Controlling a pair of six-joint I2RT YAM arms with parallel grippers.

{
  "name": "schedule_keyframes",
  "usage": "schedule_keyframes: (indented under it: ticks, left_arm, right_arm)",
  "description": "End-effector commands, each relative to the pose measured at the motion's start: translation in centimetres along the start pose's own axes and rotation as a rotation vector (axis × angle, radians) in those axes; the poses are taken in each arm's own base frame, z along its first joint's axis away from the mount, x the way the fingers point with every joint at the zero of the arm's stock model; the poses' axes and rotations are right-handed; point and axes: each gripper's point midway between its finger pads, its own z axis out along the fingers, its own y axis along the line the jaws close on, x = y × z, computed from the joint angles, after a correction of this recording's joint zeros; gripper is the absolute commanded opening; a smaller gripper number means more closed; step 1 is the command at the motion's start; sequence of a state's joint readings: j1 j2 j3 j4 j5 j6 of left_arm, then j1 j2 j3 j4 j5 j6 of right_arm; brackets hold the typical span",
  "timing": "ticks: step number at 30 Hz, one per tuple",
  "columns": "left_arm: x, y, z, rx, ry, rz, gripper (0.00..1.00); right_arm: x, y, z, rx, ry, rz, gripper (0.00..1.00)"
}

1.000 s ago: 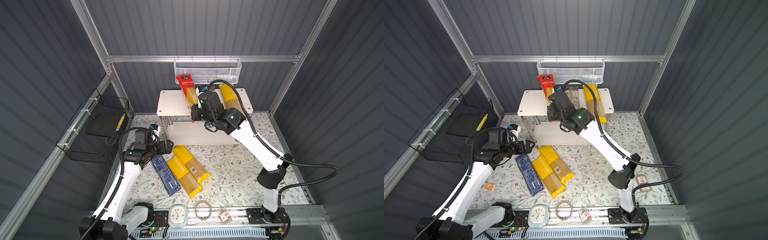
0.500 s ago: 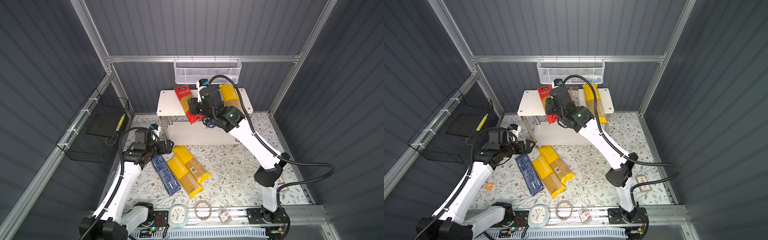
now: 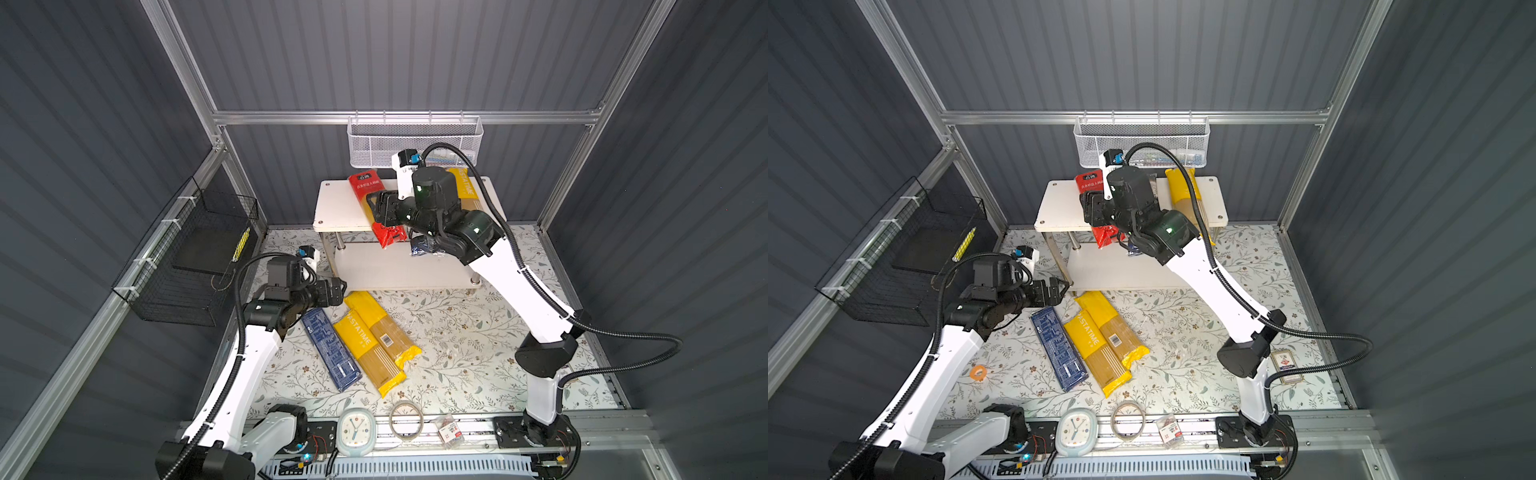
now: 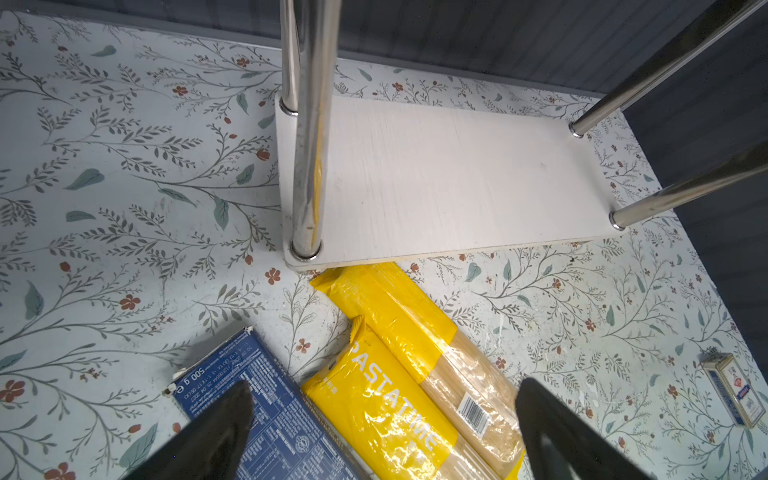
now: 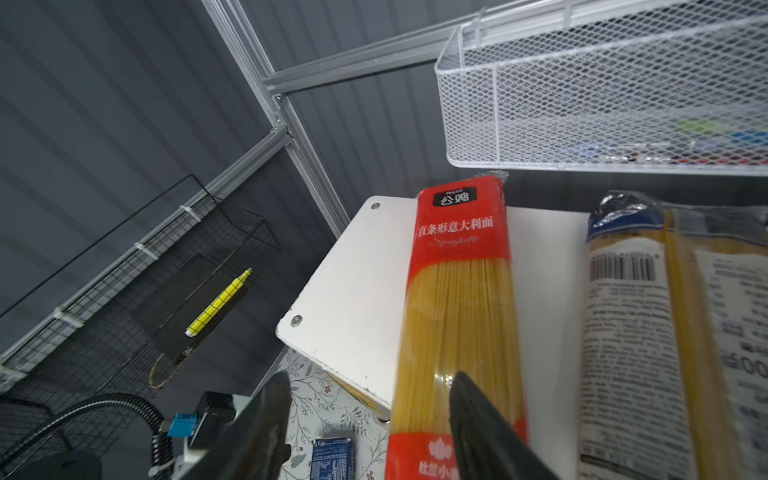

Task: Place and organize the pasta boxes and bags onto the shelf

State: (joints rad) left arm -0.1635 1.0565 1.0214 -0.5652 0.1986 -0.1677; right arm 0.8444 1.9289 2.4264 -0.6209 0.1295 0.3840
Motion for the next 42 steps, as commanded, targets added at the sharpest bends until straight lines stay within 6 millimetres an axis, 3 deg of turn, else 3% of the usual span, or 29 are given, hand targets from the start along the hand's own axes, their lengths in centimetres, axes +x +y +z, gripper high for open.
schedule_keyframes:
  ticks: [1,6,9,10,15,19,23,26,28,31,37,42]
  left_arm:
    - [-1.9,-0.5,-2.2,-0.01,-0.052,0.006,1.0]
    - [-2.2,-0.4,-3.0,-0.025,-0.053,0.006,1.0]
    - [-2.5,-0.7,-3.9,-0.025,-0.055,0.014,1.0]
    - [-2.7,-0.8,-4.3,-0.029,-0.057,0.021,1.0]
    - [-4.8,-1.7,-6.4,-0.02,-0.096,0.024,1.0]
    - [-7.0,-3.1,-6.9,0.05,-0.172,0.015,1.0]
    - [-8.2,-3.6,-6.9,0.069,-0.19,0.023,1.0]
    - [-7.1,-2.4,-5.2,0.032,-0.18,0.024,1.0]
    - [-5.1,-1.3,-3.5,0.002,-0.124,0.015,1.0]
    - [-3.1,-0.6,-2.2,-0.006,-0.087,0.026,1.0]
    - [-1.7,1.1,-2.7,-0.096,-0.106,0.044,1.0]
    - [0.7,2.0,-0.7,-0.106,-0.028,0.016,1.0]
  right_arm:
    - [-2.5,2.2,-4.0,-0.113,-0.036,-0.042,0.63]
    - [-2.7,3.4,-7.5,-0.197,-0.031,-0.071,0.64]
    - [-1.3,3.6,-9.6,-0.244,0.015,-0.089,0.67]
    - [-0.4,3.6,-10.2,-0.262,0.037,-0.1,0.71]
    - [4.0,2.6,-12.1,-0.287,0.135,-0.143,0.73]
    - [8.0,2.5,-14.0,-0.359,0.194,-0.201,0.74]
    - [10.6,3.2,-16.9,-0.438,0.257,-0.24,0.77]
    - [14.4,3.9,-18.6,-0.539,0.362,-0.261,0.85]
    - [16.6,3.4,-18.8,-0.536,0.43,-0.251,0.87]
    - [19.5,2.7,-18.4,-0.515,0.486,-0.239,0.99]
    - [23.0,1.9,-17.6,-0.466,0.543,-0.165,0.99]
    - [26.7,0.4,-16.4,-0.416,0.601,-0.115,0.99]
